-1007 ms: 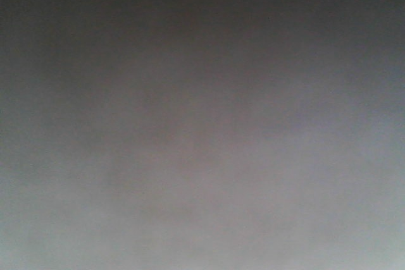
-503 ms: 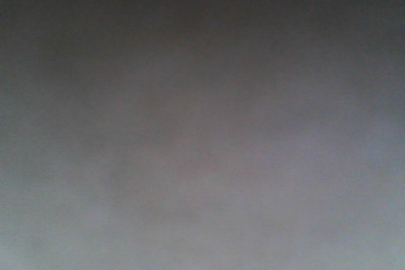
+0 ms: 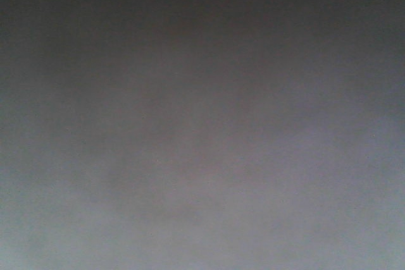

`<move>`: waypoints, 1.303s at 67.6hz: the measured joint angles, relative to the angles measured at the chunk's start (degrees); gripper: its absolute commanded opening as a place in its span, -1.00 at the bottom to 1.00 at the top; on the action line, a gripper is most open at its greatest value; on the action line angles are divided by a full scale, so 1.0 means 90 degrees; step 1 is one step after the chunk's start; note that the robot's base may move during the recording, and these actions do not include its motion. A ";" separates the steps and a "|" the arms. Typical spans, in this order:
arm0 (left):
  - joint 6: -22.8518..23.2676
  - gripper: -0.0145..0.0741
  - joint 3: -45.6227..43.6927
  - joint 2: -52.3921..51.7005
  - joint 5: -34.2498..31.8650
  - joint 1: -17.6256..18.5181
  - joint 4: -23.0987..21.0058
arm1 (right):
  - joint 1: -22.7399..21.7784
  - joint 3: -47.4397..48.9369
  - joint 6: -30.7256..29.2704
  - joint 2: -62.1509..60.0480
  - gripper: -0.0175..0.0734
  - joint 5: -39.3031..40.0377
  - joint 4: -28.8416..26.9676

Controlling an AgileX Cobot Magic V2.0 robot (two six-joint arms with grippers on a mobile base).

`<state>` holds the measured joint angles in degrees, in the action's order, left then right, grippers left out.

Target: Grab box from left shelf to table start

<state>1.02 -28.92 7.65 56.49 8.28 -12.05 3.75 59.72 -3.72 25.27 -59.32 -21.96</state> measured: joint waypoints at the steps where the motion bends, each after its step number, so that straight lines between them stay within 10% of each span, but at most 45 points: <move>1: 0.0000 -0.90 0.0000 0.0000 0.0000 0.0000 0.0000 | 0.0000 0.0000 0.0000 0.0000 -0.47 0.0000 0.0000; 88: 0.0000 -0.90 0.0000 0.0000 0.0000 0.0000 -0.0004 | 0.0000 0.0000 0.0000 0.0000 -0.47 0.0000 0.0000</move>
<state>1.02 -28.92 7.65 56.49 8.28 -12.09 3.75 59.72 -3.72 25.27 -59.32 -21.96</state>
